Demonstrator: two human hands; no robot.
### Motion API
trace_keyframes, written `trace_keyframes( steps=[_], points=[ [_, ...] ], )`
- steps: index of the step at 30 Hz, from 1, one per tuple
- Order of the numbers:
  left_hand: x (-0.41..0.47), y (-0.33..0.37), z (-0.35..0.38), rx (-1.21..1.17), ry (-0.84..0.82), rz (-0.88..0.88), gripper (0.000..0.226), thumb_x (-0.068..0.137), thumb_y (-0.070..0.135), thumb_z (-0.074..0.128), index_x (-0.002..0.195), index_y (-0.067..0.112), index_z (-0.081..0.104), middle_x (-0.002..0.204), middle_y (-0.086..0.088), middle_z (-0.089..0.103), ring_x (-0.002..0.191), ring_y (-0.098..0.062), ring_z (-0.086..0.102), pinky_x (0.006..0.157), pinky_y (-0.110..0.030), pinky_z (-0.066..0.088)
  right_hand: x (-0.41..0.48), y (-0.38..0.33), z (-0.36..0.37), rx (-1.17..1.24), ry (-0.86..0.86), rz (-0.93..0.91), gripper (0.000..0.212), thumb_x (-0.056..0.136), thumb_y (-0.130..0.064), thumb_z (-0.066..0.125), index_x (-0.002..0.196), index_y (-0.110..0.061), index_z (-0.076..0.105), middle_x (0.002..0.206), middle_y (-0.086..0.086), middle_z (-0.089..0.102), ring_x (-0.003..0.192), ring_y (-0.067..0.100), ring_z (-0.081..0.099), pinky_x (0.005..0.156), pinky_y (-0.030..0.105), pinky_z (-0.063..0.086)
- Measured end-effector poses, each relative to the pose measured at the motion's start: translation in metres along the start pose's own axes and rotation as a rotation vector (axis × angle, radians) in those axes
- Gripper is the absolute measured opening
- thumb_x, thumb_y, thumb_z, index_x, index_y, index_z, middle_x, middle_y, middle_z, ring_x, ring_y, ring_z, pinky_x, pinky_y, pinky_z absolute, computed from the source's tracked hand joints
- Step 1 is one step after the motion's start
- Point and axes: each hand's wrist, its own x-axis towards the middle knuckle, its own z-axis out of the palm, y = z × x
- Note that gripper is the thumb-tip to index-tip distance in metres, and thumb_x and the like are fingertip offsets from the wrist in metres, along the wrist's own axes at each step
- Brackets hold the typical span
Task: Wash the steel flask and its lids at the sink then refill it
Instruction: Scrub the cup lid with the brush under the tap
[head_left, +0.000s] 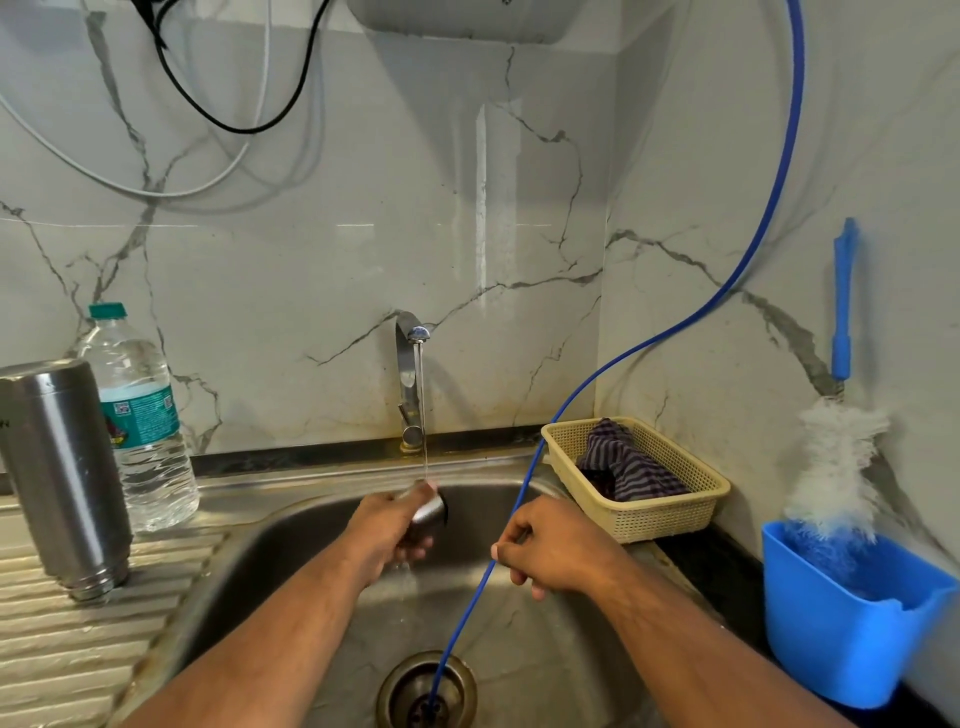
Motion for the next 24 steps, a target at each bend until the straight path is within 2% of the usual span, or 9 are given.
trace_keyframes(
  steps=[2,4,6,9,11,13,18,21,24],
  points=[
    [-0.009,-0.002,-0.004,0.230,-0.062,-0.029,0.046,0.088,0.046,0.076,0.113,0.008,0.065,0.098,-0.018,0.074,0.076,-0.026,0.073,0.069,-0.036,0.062,-0.002,0.001,0.001,-0.035,-0.027,0.008,0.019,0.097,-0.041,0.068,0.094,-0.023,0.071,0.081,-0.004,0.077,0.063,0.009,0.074,0.070,0.030,0.061],
    [-0.019,0.002,-0.008,0.291,-0.084,-0.042,0.044,0.086,0.044,0.079,0.111,0.011,0.065,0.099,-0.017,0.074,0.079,-0.026,0.074,0.069,-0.034,0.062,-0.003,0.000,0.002,-0.054,-0.035,0.006,0.019,0.097,-0.042,0.068,0.093,-0.024,0.071,0.080,-0.004,0.077,0.062,0.008,0.074,0.069,0.029,0.062],
    [-0.025,0.013,-0.010,0.137,-0.081,-0.029,0.041,0.084,0.034,0.082,0.111,0.009,0.065,0.100,-0.016,0.074,0.087,-0.026,0.075,0.075,-0.035,0.063,-0.004,-0.001,0.003,-0.053,-0.015,-0.009,0.018,0.096,-0.041,0.069,0.092,-0.023,0.071,0.079,-0.004,0.077,0.059,0.008,0.073,0.073,0.031,0.064],
    [-0.031,0.031,-0.009,-0.268,-0.069,-0.001,0.041,0.079,0.006,0.083,0.112,0.004,0.059,0.107,-0.018,0.069,0.103,-0.029,0.069,0.095,-0.042,0.058,-0.007,-0.004,0.003,-0.035,0.000,-0.033,0.019,0.096,-0.040,0.070,0.091,-0.022,0.072,0.077,-0.003,0.077,0.057,0.008,0.072,0.077,0.035,0.064],
    [-0.029,0.037,-0.008,-0.318,-0.023,0.051,0.047,0.076,0.003,0.084,0.114,0.004,0.056,0.114,-0.018,0.065,0.110,-0.031,0.066,0.102,-0.044,0.054,-0.009,-0.008,0.002,-0.030,0.000,-0.051,0.018,0.096,-0.041,0.069,0.092,-0.023,0.072,0.079,-0.002,0.077,0.058,0.008,0.072,0.077,0.034,0.064],
    [-0.025,0.033,-0.003,-0.216,0.043,0.107,0.056,0.076,0.013,0.086,0.124,0.008,0.056,0.117,-0.013,0.066,0.111,-0.028,0.065,0.101,-0.043,0.055,-0.010,-0.011,0.001,-0.040,0.014,-0.071,0.018,0.096,-0.041,0.068,0.095,-0.023,0.072,0.080,-0.002,0.077,0.059,0.008,0.073,0.075,0.032,0.064],
    [-0.010,0.001,0.013,0.115,0.124,0.268,0.048,0.075,0.027,0.089,0.117,0.025,0.065,0.111,0.001,0.069,0.105,-0.019,0.065,0.083,-0.033,0.057,-0.009,-0.010,0.002,-0.057,0.019,-0.078,0.018,0.095,-0.042,0.069,0.096,-0.024,0.073,0.081,-0.002,0.077,0.063,0.010,0.074,0.075,0.034,0.065],
    [-0.007,0.012,0.010,0.150,0.222,0.382,0.044,0.077,0.035,0.088,0.114,0.030,0.064,0.108,0.006,0.068,0.099,-0.013,0.063,0.081,-0.033,0.057,-0.006,-0.011,0.003,-0.079,0.036,-0.086,0.018,0.095,-0.042,0.068,0.093,-0.025,0.074,0.083,-0.003,0.077,0.067,0.012,0.073,0.080,0.038,0.064],
    [-0.007,0.009,0.011,0.473,0.217,0.226,0.033,0.080,0.036,0.085,0.104,0.021,0.068,0.095,0.000,0.072,0.085,-0.016,0.068,0.072,-0.031,0.058,-0.005,-0.014,0.005,-0.115,0.035,-0.086,0.020,0.094,-0.043,0.068,0.094,-0.024,0.074,0.085,-0.003,0.076,0.070,0.012,0.073,0.081,0.037,0.063]
  ],
)
